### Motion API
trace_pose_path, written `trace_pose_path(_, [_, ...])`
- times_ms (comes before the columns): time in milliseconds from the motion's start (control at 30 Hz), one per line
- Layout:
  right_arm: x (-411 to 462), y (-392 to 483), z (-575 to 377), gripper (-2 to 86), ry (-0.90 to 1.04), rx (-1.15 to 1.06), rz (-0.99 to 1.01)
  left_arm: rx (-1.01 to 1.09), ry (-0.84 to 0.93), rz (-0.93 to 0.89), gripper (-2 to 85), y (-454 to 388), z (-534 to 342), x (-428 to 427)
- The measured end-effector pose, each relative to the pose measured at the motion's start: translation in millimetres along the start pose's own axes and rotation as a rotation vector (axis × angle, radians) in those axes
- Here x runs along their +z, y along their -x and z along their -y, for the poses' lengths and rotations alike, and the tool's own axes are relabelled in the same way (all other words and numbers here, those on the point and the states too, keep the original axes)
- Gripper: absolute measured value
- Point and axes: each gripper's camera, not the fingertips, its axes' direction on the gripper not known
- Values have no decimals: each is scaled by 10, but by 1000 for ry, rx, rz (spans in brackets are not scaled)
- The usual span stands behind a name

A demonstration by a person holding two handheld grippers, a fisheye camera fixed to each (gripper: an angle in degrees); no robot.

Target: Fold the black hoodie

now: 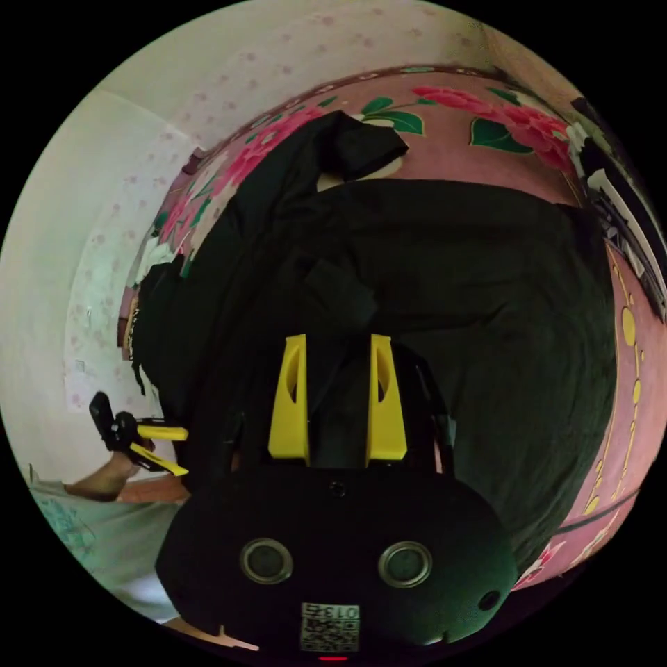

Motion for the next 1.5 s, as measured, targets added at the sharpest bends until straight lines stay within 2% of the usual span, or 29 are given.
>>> trace_pose_path(33, [27,-20,61,116,16,9,14,-25,9,-3,127,24,6,29])
trace_pose_path(133, [54,22,307,64,85,0,74,-85,15,-76,43,47,-1,61])
trace_pose_path(233, [-247,548,445,44,-2,-302,-5,-61,-70,50,13,-181,-112,-165])
trace_pose_path(300, [-551,1055,432,41,-173,-610,-32,-56,-152,204,11,-410,-254,-362])
trace_pose_path(367, [-677,1290,497,40,-276,-725,-13,-90,-214,290,15,-500,-347,-427])
trace_pose_path(433, [-598,1413,709,43,-245,-730,23,-149,-224,311,27,-454,-380,-385])
trace_pose_path(533, [-37,1446,1068,57,-26,-653,-35,-296,-150,196,66,-227,-355,-260])
trace_pose_path(567, [140,1405,1159,65,92,-607,-42,-330,-174,161,74,-204,-374,-310])
trace_pose_path(600, [117,1370,1196,66,112,-577,-27,-342,-219,184,75,-240,-412,-420])
trace_pose_path(667, [-178,1335,1140,66,-11,-554,-37,-327,-252,283,80,-355,-454,-601])
trace_pose_path(767, [-678,1372,858,54,-165,-605,-101,-156,-241,463,79,-660,-313,-735])
trace_pose_path(867, [-871,1584,428,34,-167,-722,-112,77,-111,563,35,-901,89,-543])
trace_pose_path(933, [-839,1746,145,23,-166,-776,-169,139,-62,620,13,-976,339,-411])
trace_pose_path(1067, [-504,2041,-154,9,-125,-836,-236,182,109,591,1,-935,749,-80])
trace_pose_path(1167, [-56,2076,-58,3,66,-841,-288,181,74,592,-1,-915,856,-120])
trace_pose_path(1233, [-40,2049,-51,1,-19,-835,-273,175,88,549,-2,-866,938,-204])
trace_pose_path(1333, [-94,2044,120,0,72,-835,-258,116,150,436,-3,-723,1116,-425])
trace_pose_path(1367, [-179,2039,227,0,123,-833,-262,97,100,431,-4,-721,1162,-577])
trace_pose_path(1433, [-443,1982,347,0,17,-778,-218,85,-28,475,-4,-761,1188,-792])
trace_pose_path(1467, [-583,1941,417,0,-43,-752,-186,66,-40,509,-4,-743,1224,-833])
trace_pose_path(1500, [-631,1908,494,0,-57,-735,-176,35,36,527,-3,-654,1274,-757])
